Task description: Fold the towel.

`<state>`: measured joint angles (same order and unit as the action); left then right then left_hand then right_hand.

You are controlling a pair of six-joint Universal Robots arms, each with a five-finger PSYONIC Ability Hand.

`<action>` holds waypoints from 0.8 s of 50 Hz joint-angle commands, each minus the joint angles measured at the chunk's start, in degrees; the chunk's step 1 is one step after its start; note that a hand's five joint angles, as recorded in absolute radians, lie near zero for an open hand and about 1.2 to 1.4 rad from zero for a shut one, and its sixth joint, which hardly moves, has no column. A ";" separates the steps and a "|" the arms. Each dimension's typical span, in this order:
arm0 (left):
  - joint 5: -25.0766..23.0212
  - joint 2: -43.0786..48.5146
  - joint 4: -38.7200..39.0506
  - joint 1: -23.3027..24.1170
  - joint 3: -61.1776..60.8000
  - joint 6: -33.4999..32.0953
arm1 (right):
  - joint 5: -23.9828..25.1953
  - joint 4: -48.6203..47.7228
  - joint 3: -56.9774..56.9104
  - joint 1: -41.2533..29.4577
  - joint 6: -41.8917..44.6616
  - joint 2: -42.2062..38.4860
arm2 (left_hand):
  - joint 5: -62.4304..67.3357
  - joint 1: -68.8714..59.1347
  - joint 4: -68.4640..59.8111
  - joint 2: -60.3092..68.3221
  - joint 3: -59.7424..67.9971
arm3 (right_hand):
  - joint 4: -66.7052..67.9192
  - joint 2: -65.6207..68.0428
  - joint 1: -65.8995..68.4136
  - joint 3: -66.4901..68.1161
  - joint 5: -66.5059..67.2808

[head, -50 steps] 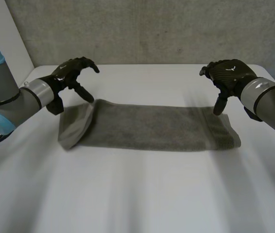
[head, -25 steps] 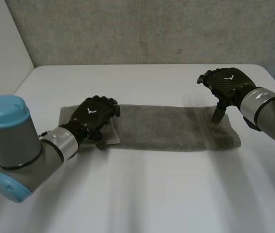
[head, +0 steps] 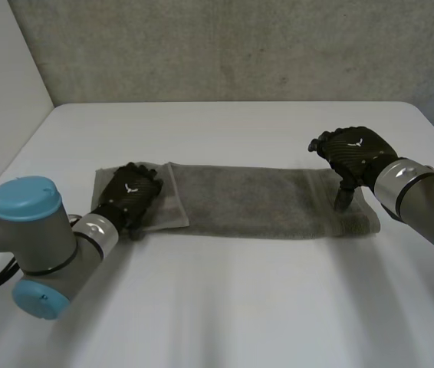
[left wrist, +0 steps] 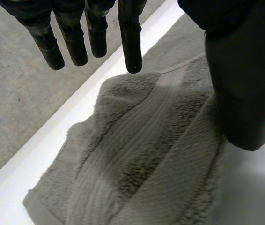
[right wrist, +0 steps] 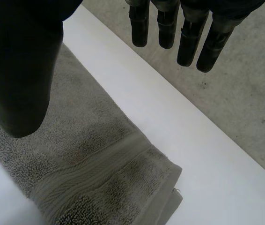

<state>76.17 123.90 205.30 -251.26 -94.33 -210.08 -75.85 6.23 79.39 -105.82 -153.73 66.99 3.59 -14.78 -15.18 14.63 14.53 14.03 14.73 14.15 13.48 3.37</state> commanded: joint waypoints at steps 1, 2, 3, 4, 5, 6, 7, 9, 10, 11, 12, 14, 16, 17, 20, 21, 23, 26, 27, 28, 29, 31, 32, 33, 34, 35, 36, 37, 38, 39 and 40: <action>2.30 0.28 2.55 -3.61 4.58 0.29 | 0.00 0.02 -0.02 0.00 -0.08 -0.19 | -0.51 1.71 2.11 -1.56 -1.46 | -4.03 -4.73 -4.15 -3.48 -3.37; 2.31 0.29 2.57 -3.62 4.60 0.28 | 0.00 0.02 -0.02 0.00 -0.08 -0.19 | -0.51 1.71 2.11 -1.56 -1.46 | -4.03 -4.73 -4.15 -3.48 -3.37; 3.88 0.98 3.52 -4.49 6.43 0.20 | 0.00 0.02 -0.02 0.00 -0.08 -0.19 | -0.51 1.71 2.11 -1.56 -1.46 | -4.03 -4.73 -4.15 -3.48 -3.37; 5.37 2.38 3.62 -5.46 8.45 0.20 | 0.00 0.02 0.07 0.00 -0.08 -0.19 | -0.51 1.71 2.11 -1.56 -1.46 | -4.03 -4.73 -4.15 -3.48 -3.37; 5.39 2.40 3.62 -5.47 8.47 0.20 | 0.00 0.02 0.07 0.00 -0.08 -0.19 | -0.51 1.71 2.11 -1.56 -1.46 | -4.03 -4.73 -4.15 -3.48 -3.37; 6.69 3.88 3.71 -6.42 10.64 0.11 | 0.00 0.02 0.07 0.00 0.00 -0.19 | -0.51 1.71 2.11 -1.56 -1.46 | -4.03 -4.73 -4.15 -3.48 -3.37; 6.71 3.89 3.71 -6.43 10.66 0.11 | 0.00 0.02 0.07 0.00 0.00 -0.19 | -0.51 1.71 2.11 -1.56 -1.46 | -4.03 -4.73 -4.15 -3.48 -3.37; 8.37 5.47 3.36 -8.79 14.69 -0.24 | 0.00 0.02 0.33 -0.09 0.00 -0.19 | -0.51 1.71 2.11 -1.56 -1.46 | -4.03 -4.73 -4.15 -3.48 -3.37; 8.38 5.47 3.36 -8.81 14.71 -0.24 | 0.00 0.02 0.33 -0.09 0.00 -0.19 | -0.51 1.71 2.11 -1.56 -1.46 | -4.03 -4.73 -4.15 -3.48 -3.37; 8.64 5.91 3.27 -9.76 16.18 -0.50 | 0.00 0.02 0.50 0.00 0.00 -0.19 | -0.51 1.71 2.11 -1.56 -1.46 | -4.03 -4.73 -4.15 -3.48 -3.37; 8.82 6.43 3.09 -10.73 17.50 -0.77 | 0.00 0.02 0.51 -0.09 -0.08 -0.19 | -0.51 1.71 2.11 -1.56 -1.46 | -4.03 -4.73 -4.15 -3.48 -3.37; 8.82 6.79 2.74 -11.35 18.48 -0.77 | 0.00 0.02 0.51 -0.09 -0.08 -0.19 | -0.51 1.71 2.11 -1.56 -1.46 | -4.03 -4.73 -4.15 -3.48 -3.37; 8.73 6.88 2.21 -11.79 19.19 -0.77 | 0.00 0.02 0.51 -0.09 -0.08 -0.11 | -0.51 1.71 2.11 -1.56 -1.46 | -4.03 -4.73 -4.15 -3.48 -3.37; 8.73 6.97 1.34 -11.79 19.54 -0.77 | 0.00 0.02 0.51 -0.09 -0.08 -0.11 | -0.51 1.71 2.11 -1.56 -1.46 | -4.03 -4.73 -4.15 -3.48 -3.37; 8.73 6.88 -0.33 -11.79 19.28 -0.68 | 0.00 0.02 0.51 -0.09 0.00 -0.11 | -0.51 1.71 2.11 -1.56 -1.46 | -4.03 -4.73 -4.15 -3.48 -3.37; 8.73 6.88 -0.33 -11.79 19.28 -0.68 | 0.00 0.02 0.51 -0.09 0.00 -0.11 | -0.51 1.71 2.11 -1.56 -1.46 | -4.03 -4.73 -4.15 -3.48 -3.37; 8.73 6.53 -1.47 -11.53 18.40 -0.51 | 0.00 0.02 0.59 -0.09 0.00 -0.02 | -0.51 1.71 2.11 -1.56 -1.46 | -4.03 -4.73 -4.15 -3.48 -3.37; 8.82 5.83 -1.92 -11.62 16.56 -0.42 | 0.00 0.02 0.77 0.00 -0.08 -0.02 | -0.68 1.88 2.28 -1.72 -1.62 | -4.03 -4.73 -4.15 -3.48 -3.37; 8.82 5.82 -1.92 -11.62 16.55 -0.42 | 0.00 0.02 0.77 0.00 -0.08 -0.02 | -0.68 1.88 2.28 -1.72 -1.62 | -4.03 -4.73 -4.15 -3.48 -3.37; 8.82 5.13 -1.83 -11.53 15.77 -0.33 | 0.00 0.02 0.86 0.00 -0.08 0.16 | -0.68 1.88 2.28 -1.72 -1.62 | -4.03 -4.73 -4.15 -3.48 -3.37; 8.82 5.12 -1.83 -11.53 15.76 -0.33 | 0.00 0.02 0.86 0.00 -0.08 0.16 | -0.68 1.88 2.28 -1.72 -1.62 | -4.03 -4.73 -4.15 -3.48 -3.37; 8.64 2.85 -1.92 -11.35 13.84 0.02 | 0.09 0.02 1.21 0.00 -0.08 0.25 | -0.68 1.88 2.28 -1.72 -1.62 | -4.03 -4.73 -4.15 -3.48 -3.37; 8.64 2.84 -1.92 -11.35 13.83 0.02 | 0.09 0.02 1.21 0.00 -0.08 0.25 | -0.68 1.88 2.28 -1.72 -1.62 | -4.03 -4.73 -4.15 -3.48 -3.37; 8.55 1.36 -1.92 -11.35 12.61 0.11 | 0.17 0.02 1.30 0.00 -0.08 0.25 | -0.68 1.88 2.28 -1.72 -1.62 | -4.03 -4.73 -4.15 -3.48 -3.37; 8.47 -0.05 -2.00 -11.27 11.20 0.11 | 0.17 0.02 1.56 0.08 -0.08 0.25 | -0.52 1.71 2.11 -1.56 -1.46 | -4.03 -4.73 -4.15 -3.48 -3.37; 8.47 -0.06 -2.00 -11.27 11.19 0.11 | 0.17 0.02 1.56 0.08 -0.08 0.25 | -0.51 1.71 2.11 -1.56 -1.46 | -4.03 -4.73 -4.15 -3.48 -3.37; 8.38 -1.80 -2.00 -11.18 9.80 0.20 | 0.17 0.02 1.91 0.08 -0.08 0.33 | -0.51 1.71 2.11 -1.56 -1.46 | -3.97 -4.67 -4.09 -3.42 -3.31; 8.38 -1.82 -2.00 -11.18 9.78 0.20 | 0.35 -0.16 2.43 0.08 -0.08 0.33 | -0.51 1.71 2.11 -1.56 -1.46 | -1.78 -2.48 -1.90 -1.23 -1.13; 8.29 -3.65 -2.00 -11.09 8.13 0.28 | 0.35 -0.16 2.44 0.08 -0.08 0.33 | -0.51 1.71 2.11 -1.56 -1.46 | -1.76 -2.46 -1.88 -1.21 -1.10; 8.03 -5.50 -2.00 -11.00 6.37 0.55 | 0.96 -0.42 2.96 0.17 0.00 0.33 | -0.51 1.71 2.11 -1.56 -1.46 | 1.07 0.37 0.96 1.62 1.73; 8.03 -5.51 -2.00 -11.00 6.36 0.55 | 0.97 -0.42 2.97 0.17 0.00 0.33 | -0.51 1.71 2.11 -1.56 -1.46 | 1.10 0.40 0.98 1.65 1.76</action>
<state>84.64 123.73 203.23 -262.50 -83.25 -209.94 -75.64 6.19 81.07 -105.75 -153.81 67.28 3.59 -14.78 -15.18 14.63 14.53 14.18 14.73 14.34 13.67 3.59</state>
